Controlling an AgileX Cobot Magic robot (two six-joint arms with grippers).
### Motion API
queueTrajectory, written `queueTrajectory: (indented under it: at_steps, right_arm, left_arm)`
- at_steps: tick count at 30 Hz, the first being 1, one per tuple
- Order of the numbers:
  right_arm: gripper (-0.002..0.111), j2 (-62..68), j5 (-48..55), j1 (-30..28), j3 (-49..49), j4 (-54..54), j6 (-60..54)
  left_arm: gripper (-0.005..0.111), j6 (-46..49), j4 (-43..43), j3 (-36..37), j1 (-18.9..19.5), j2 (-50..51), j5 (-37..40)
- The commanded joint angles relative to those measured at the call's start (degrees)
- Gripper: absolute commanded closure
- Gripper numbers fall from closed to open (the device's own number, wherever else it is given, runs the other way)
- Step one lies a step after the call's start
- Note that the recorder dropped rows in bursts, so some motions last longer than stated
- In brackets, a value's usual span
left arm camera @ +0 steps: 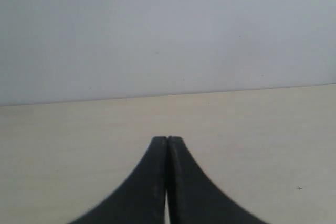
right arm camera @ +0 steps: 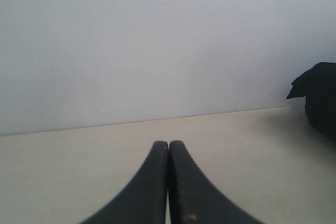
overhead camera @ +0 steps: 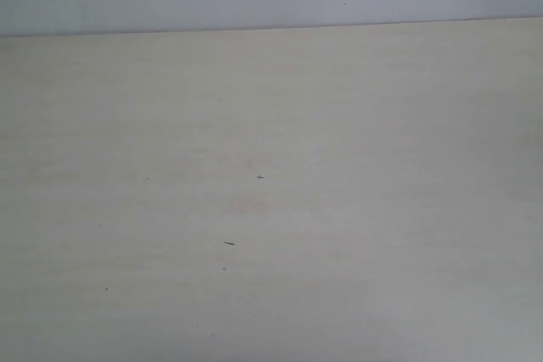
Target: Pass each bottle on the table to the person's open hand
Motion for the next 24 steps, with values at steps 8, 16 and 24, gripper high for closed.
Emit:
queueTrajectory:
  at_steps: [8,16,24]
  right_arm:
    - [0.108,-0.4,-0.6,0.0,0.3,-0.5,0.1]
    - [0.108,-0.4,-0.6,0.0,0.3,-0.5,0.1]
    - [0.108,-0.4,-0.6,0.0,0.3,-0.5,0.1]
  left_arm:
    - [0.107,-0.1,0.4,0.2,0.0,-0.4,0.1]
    - [0.107,-0.1,0.4,0.2,0.0,-0.4,0.1]
    - [0.107,-0.1,0.4,0.2,3.8,-0.4,1.0]
